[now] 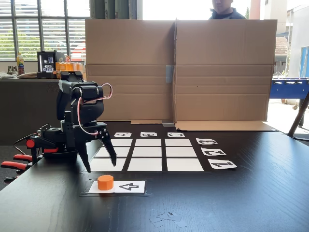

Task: Pick up the round, orange token and place it in the grid on square A1.

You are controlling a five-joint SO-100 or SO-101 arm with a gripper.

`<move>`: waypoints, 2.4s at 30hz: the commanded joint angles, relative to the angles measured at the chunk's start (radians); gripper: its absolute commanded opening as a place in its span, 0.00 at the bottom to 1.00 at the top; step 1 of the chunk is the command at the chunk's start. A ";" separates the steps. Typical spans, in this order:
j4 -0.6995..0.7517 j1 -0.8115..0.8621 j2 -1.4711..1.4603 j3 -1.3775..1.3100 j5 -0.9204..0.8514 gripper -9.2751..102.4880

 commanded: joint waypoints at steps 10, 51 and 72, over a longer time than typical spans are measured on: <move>-0.005 -0.018 -0.052 -0.080 -0.009 0.32; -0.003 -0.015 -0.204 -0.253 0.012 0.29; -0.003 -0.015 -0.212 -0.272 0.046 0.08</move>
